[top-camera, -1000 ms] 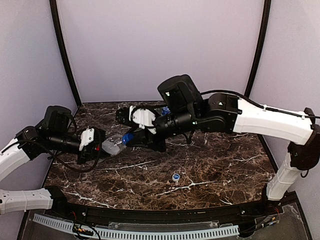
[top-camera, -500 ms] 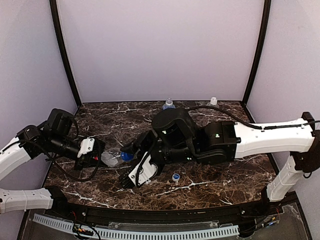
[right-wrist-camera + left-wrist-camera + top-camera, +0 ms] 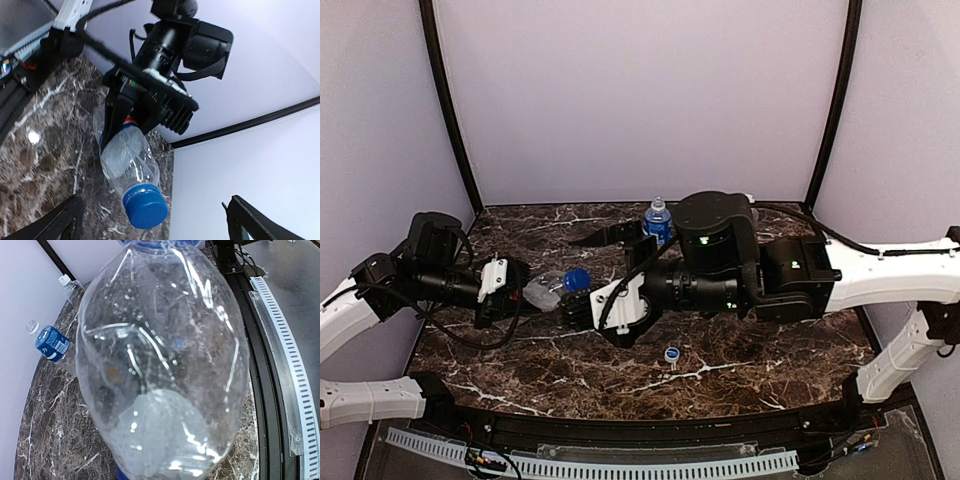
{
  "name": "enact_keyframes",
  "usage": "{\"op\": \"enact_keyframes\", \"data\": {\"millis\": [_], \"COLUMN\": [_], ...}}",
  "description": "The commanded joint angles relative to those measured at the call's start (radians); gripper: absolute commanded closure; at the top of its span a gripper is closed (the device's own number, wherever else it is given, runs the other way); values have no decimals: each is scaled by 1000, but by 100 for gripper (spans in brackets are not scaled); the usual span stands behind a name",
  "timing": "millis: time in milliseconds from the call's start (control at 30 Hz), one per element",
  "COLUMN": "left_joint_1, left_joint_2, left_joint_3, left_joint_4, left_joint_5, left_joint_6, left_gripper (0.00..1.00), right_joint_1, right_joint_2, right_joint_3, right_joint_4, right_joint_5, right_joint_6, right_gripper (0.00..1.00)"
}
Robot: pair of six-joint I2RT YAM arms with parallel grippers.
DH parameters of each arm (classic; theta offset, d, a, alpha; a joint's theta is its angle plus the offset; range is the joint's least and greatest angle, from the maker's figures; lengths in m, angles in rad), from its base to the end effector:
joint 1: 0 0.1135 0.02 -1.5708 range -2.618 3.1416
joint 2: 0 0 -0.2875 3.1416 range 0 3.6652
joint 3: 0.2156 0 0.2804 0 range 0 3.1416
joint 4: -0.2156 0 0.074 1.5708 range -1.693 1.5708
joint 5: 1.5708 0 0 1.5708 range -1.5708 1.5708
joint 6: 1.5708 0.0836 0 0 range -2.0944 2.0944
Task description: Unscrew the bottle caps
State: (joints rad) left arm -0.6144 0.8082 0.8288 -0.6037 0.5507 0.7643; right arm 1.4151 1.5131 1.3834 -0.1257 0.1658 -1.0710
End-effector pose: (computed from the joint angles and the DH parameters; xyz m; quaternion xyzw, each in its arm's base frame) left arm 0.1507 -0.1598 0.3070 0.6384 0.5719 -0.2046 0.4728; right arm 0.0810 0.4268 0.3851 -0.7304 0.3018 0.0397 0.6114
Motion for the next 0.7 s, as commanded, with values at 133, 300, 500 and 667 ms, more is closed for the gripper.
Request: {"op": "enact_keyframes", "data": {"millis": [133,300,500,667], "left_joint_1": [1,1,1,1], "left_joint_2": [-20,-16,-17,-17], "left_joint_3": [-57,-79,-80,-86], "left_joint_4": [238,329,327,334], "left_joint_5": [-197,-293,-302,-306], "left_joint_6": [-90,-103,-105,-103], "left_gripper": [80,79,79,79], "right_joint_1": [-111,-173,-186,-198], "right_joint_2": [-19,94,226,273], "right_joint_3": [131,308,545,575], "right_joint_4": [45,-110,-408,-491], "right_joint_5": [-299,-27,3,-5], "right_joint_6": [853,1314,1456,1494], "right_gripper": [1,10,16,19]}}
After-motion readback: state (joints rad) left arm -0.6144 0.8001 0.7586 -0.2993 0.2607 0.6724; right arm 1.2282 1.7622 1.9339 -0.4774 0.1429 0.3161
